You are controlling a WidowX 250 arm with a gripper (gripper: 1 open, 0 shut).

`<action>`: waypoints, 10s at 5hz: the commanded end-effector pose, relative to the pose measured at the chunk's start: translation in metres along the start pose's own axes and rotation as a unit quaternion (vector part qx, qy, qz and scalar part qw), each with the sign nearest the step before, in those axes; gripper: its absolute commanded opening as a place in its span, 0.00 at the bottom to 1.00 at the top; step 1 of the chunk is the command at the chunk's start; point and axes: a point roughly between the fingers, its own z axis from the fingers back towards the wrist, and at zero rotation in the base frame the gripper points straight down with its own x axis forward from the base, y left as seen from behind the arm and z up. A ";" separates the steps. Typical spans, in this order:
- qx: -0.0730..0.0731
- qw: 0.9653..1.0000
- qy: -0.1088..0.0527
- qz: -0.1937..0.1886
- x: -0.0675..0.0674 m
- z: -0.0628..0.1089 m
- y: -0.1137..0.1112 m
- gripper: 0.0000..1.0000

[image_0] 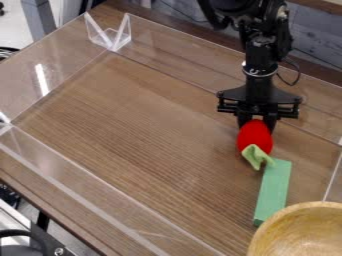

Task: Move the red fruit to the right

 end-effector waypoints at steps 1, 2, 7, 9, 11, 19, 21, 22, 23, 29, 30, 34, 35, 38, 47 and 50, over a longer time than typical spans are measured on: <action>-0.002 1.000 -0.007 -0.005 0.010 0.007 0.003 1.00; -0.005 1.000 -0.009 -0.009 0.017 0.007 0.004 0.00; -0.001 0.995 0.001 -0.095 0.011 0.007 -0.027 0.00; 0.006 0.998 0.002 -0.059 0.019 0.011 -0.030 1.00; 0.006 0.995 0.004 -0.098 0.010 0.006 -0.041 1.00; 0.021 1.000 -0.004 0.002 -0.002 0.037 -0.054 1.00; 0.028 1.000 0.001 -0.013 -0.004 0.040 -0.047 1.00; 0.031 0.999 0.005 -0.028 -0.004 0.041 -0.044 1.00; 0.033 0.998 0.010 -0.053 0.007 0.039 -0.032 1.00; 0.029 0.988 0.022 -0.148 0.008 0.038 -0.019 0.00; 0.010 0.987 0.007 -0.160 0.012 0.067 -0.021 0.00; 0.009 0.996 -0.006 -0.088 0.013 0.073 0.007 0.00; 0.013 0.996 -0.003 -0.085 0.001 0.054 0.007 0.00; -0.015 0.997 -0.031 -0.063 0.005 0.092 0.003 0.00; -0.020 0.999 -0.017 -0.033 -0.010 0.130 0.029 1.00; 0.010 0.999 -0.050 -0.008 -0.009 0.141 0.122 1.00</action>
